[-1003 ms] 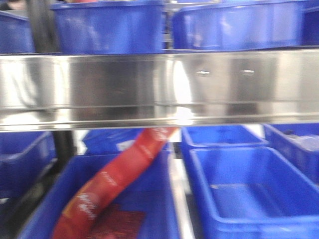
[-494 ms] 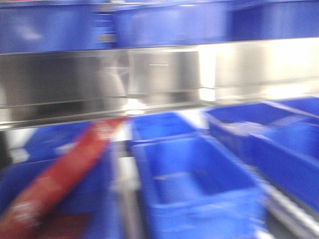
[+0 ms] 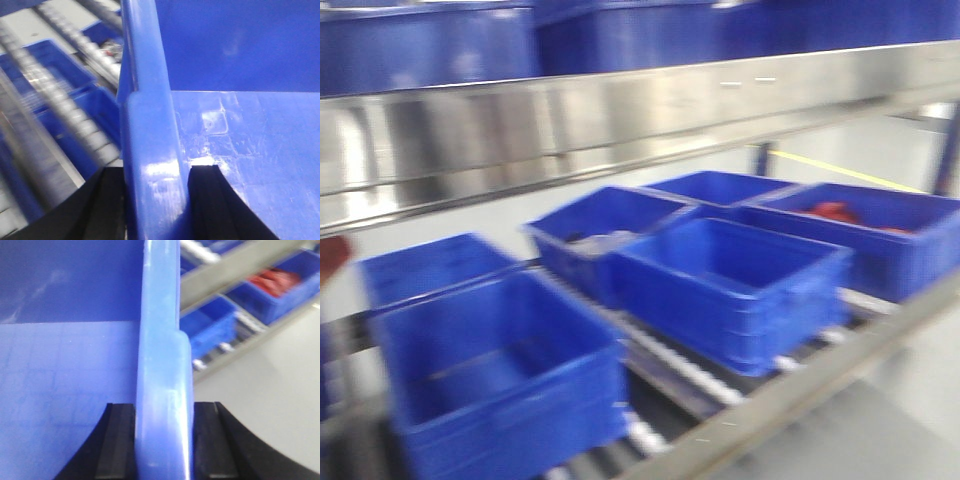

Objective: Move blue bin to conveyor side
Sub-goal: 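Hold the blue bin with both grippers while backing away from the shelf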

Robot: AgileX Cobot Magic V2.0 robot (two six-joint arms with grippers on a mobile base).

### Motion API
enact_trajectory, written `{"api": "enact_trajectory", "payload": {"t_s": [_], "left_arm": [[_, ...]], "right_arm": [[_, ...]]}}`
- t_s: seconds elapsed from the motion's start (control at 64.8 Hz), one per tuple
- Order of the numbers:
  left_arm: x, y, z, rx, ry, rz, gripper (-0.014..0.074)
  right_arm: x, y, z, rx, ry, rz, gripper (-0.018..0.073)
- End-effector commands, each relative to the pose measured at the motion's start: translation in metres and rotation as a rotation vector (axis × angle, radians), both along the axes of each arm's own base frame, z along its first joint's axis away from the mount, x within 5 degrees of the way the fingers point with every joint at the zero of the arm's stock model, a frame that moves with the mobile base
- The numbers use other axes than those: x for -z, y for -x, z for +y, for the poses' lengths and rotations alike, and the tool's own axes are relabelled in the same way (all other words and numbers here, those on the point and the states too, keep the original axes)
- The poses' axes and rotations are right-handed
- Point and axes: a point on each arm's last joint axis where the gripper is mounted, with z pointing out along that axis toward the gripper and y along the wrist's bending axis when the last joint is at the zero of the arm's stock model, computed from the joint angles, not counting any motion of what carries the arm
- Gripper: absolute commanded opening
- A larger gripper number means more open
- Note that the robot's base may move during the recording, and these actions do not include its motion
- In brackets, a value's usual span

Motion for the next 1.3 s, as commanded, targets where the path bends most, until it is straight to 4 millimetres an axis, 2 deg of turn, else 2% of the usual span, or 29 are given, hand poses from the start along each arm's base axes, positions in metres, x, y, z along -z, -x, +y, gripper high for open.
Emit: {"api": "enact_trajectory", "payload": {"t_s": [0.0,1.28], "left_arm": [[-0.0152,0.0055,0.0014,-0.009,-0.015,-0.136,-0.0027],[-0.0152,0.0054,0.0024,-0.016,-0.024,-0.137,-0.0027]], "right_arm": [[-0.0143,0.0034,-0.0086,0.047,0.037,-0.136,-0.0087],[-0.0143,0.0034,-0.0084,0.046,0.036,-0.136,-0.0087]]}}
